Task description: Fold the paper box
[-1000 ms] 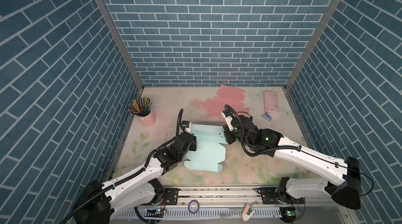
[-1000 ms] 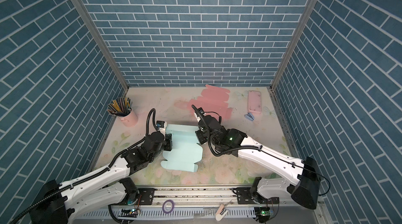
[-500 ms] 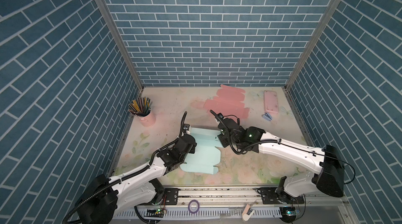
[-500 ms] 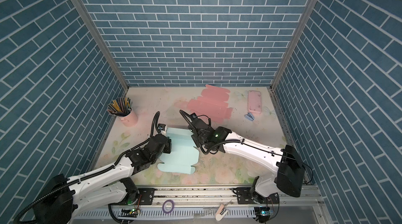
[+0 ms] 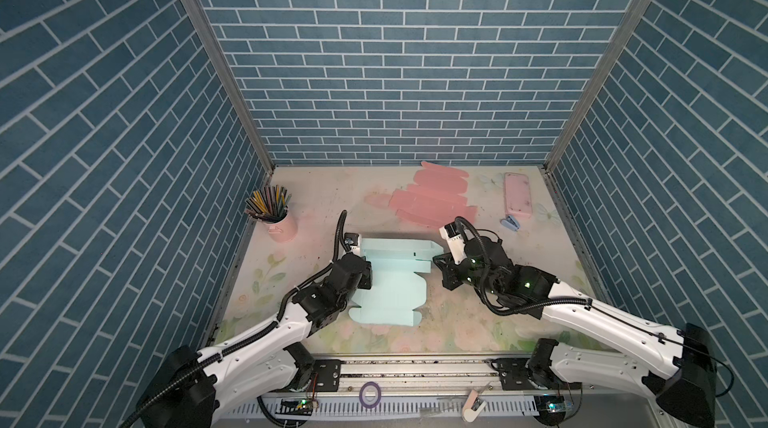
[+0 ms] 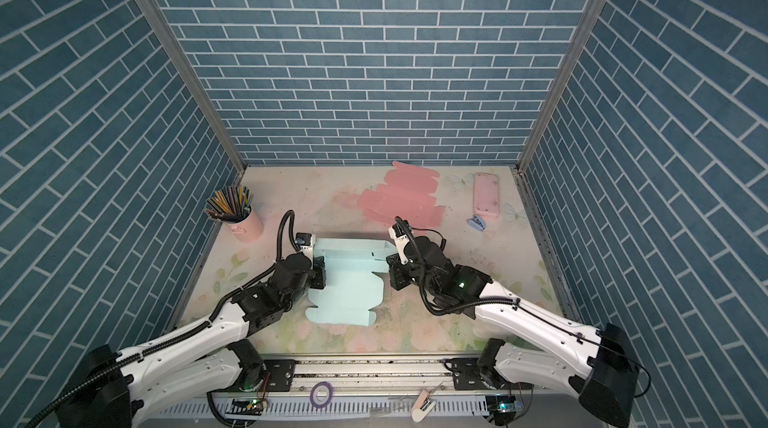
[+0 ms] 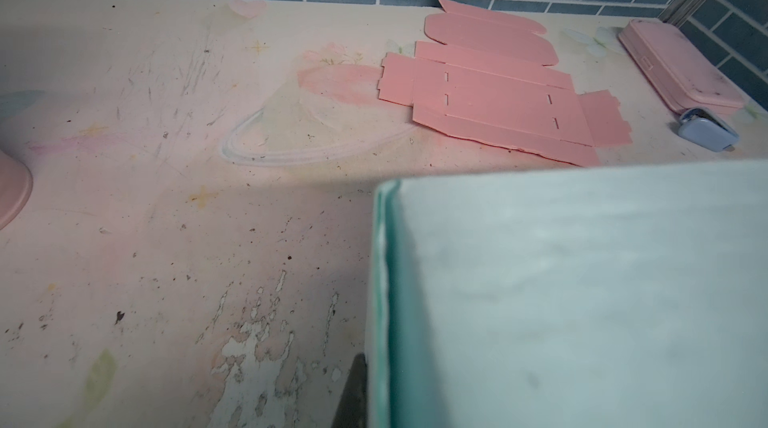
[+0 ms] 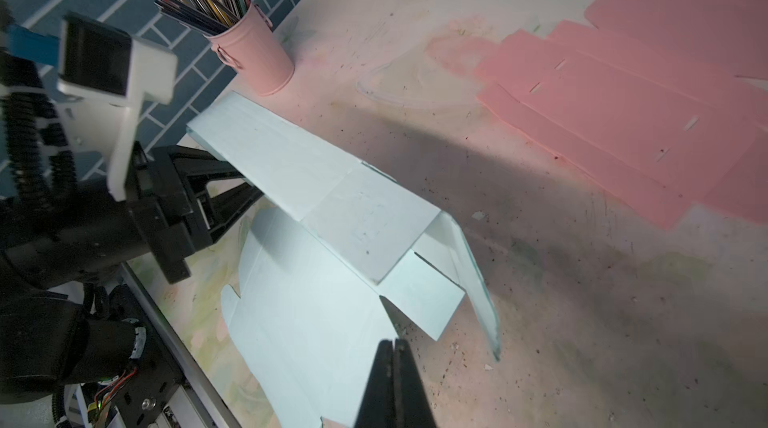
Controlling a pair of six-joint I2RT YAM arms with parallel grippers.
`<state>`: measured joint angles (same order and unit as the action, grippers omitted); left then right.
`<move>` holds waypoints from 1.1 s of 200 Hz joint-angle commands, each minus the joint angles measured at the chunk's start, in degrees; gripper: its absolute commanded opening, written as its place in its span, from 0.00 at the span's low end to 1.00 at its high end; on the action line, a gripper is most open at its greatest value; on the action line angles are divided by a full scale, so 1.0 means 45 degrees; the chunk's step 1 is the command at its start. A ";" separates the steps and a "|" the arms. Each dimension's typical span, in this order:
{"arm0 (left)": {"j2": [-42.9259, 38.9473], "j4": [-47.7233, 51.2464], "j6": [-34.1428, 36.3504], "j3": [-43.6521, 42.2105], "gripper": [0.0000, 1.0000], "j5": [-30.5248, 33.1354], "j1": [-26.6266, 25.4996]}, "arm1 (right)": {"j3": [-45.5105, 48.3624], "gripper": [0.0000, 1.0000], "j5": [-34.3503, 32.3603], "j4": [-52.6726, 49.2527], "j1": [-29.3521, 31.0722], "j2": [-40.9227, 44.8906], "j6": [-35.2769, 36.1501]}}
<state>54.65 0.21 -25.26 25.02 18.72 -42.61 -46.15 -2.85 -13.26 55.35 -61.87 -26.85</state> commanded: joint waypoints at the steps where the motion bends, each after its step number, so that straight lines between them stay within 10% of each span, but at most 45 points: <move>1: -0.0401 -0.0450 -0.0188 -0.0260 0.00 -0.0324 0.0066 | 0.0114 0.00 0.0906 0.1136 -0.0567 -0.0388 -0.0488; 72: -0.0834 -0.2625 0.0828 -0.0888 0.00 -0.2856 0.0074 | -0.0289 0.00 0.2410 0.2902 -0.2244 -0.1787 -0.0322; 154: -0.1288 -0.1249 0.1224 -0.0680 0.00 -0.1642 0.0172 | 0.0973 0.00 0.3522 0.1444 -0.2281 0.2701 0.2137; 220: -0.0098 -0.0928 0.1092 -0.0214 0.00 -0.0979 0.0185 | -0.0574 0.00 0.1860 0.0316 -0.0444 0.1084 0.2290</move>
<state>52.16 -5.52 -19.68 21.61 11.44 -42.13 -45.04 10.85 -7.07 49.39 -53.49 -20.12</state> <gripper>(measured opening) 0.091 0.044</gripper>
